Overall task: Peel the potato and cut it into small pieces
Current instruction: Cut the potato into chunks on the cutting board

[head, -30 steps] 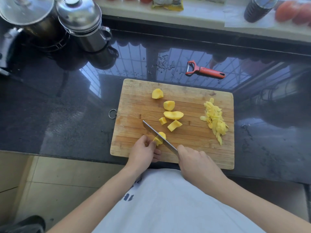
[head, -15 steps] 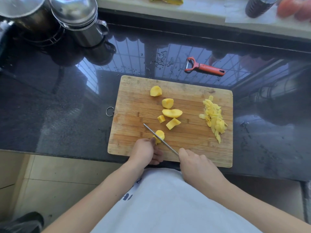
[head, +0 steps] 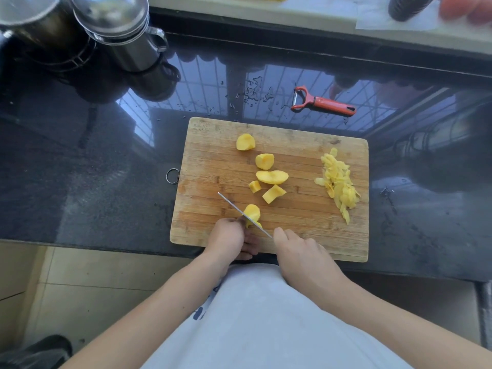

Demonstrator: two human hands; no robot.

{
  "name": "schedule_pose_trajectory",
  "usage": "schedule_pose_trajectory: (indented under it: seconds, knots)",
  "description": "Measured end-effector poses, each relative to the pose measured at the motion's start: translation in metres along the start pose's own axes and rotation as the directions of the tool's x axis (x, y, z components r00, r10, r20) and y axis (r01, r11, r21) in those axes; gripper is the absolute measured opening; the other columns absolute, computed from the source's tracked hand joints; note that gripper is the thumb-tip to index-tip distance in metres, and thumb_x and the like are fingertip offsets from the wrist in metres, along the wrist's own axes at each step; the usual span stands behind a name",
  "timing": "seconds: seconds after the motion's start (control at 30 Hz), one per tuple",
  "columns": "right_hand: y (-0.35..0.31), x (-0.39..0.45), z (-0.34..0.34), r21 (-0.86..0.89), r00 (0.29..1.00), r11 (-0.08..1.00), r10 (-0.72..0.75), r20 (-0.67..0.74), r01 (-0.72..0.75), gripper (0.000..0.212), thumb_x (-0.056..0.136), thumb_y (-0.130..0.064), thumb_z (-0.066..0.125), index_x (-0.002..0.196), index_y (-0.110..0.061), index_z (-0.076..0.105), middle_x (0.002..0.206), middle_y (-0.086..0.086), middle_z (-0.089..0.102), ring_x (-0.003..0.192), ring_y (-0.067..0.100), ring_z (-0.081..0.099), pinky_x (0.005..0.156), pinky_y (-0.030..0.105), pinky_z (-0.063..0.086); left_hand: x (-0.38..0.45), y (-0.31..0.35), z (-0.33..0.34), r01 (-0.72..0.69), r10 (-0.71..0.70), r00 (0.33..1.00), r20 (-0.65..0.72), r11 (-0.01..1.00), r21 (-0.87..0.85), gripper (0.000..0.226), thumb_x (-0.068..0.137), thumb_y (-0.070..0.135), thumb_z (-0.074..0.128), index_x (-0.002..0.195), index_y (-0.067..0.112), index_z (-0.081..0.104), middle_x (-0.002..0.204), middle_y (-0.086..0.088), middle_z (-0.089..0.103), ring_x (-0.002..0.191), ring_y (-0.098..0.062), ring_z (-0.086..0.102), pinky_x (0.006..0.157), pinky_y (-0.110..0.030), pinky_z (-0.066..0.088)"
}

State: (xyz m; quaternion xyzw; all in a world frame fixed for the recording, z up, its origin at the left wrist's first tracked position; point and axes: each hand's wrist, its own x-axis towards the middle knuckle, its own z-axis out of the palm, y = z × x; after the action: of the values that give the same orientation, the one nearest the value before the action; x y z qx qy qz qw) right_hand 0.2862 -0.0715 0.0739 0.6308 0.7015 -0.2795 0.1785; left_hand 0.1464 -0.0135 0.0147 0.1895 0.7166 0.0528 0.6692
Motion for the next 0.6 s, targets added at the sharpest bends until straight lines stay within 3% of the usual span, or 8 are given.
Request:
schedule_pose_trajectory:
  seconds: [0.23,0.4,0.5,0.6]
  knots:
    - [-0.004,0.001,0.001,-0.023,1.000,1.000,-0.004,-0.029,0.004,0.020,0.091,0.000,0.036,0.095,-0.016,0.026,0.088,0.001,0.038,0.084,0.037,0.064,0.049,0.035,0.019,0.001,0.001,0.002,0.014,-0.013,0.999,-0.036,1.000,0.028,0.034,0.106,0.032,0.052,0.092,0.002,0.064,0.069,-0.014,0.076,0.060,-0.030,0.073,0.060,-0.037,0.062]
    - [-0.003,-0.003,0.003,-0.047,0.998,0.998,-0.035,-0.047,0.033,0.016,0.093,-0.002,0.029,0.101,-0.016,0.032,0.093,0.004,0.043,0.088,0.036,0.066,0.055,0.036,0.029,-0.004,0.001,0.006,0.012,-0.009,0.999,-0.050,0.999,0.050,0.034,0.102,0.018,0.043,0.097,0.001,0.073,0.081,-0.019,0.078,0.065,-0.031,0.073,0.066,-0.037,0.062]
    - [-0.007,-0.001,0.003,-0.099,0.987,0.994,-0.065,-0.148,0.051,0.023,0.085,-0.003,0.023,0.092,-0.016,0.042,0.082,0.004,0.050,0.065,0.036,0.068,0.042,0.030,0.007,-0.008,0.003,0.007,0.007,-0.004,0.999,-0.046,0.998,0.063,0.035,0.101,0.014,0.043,0.101,-0.002,0.074,0.087,-0.021,0.078,0.069,-0.032,0.072,0.073,-0.041,0.063]
    - [-0.010,0.001,0.007,-0.116,0.990,0.992,-0.054,-0.131,0.039,0.016,0.078,-0.002,0.046,0.086,-0.016,0.042,0.076,0.004,0.054,0.054,0.033,0.064,0.044,0.029,0.000,-0.010,0.005,0.007,-0.002,0.004,0.999,-0.034,0.998,0.063,0.034,0.102,0.019,0.048,0.102,-0.003,0.075,0.092,-0.023,0.078,0.071,-0.031,0.070,0.073,-0.039,0.061]
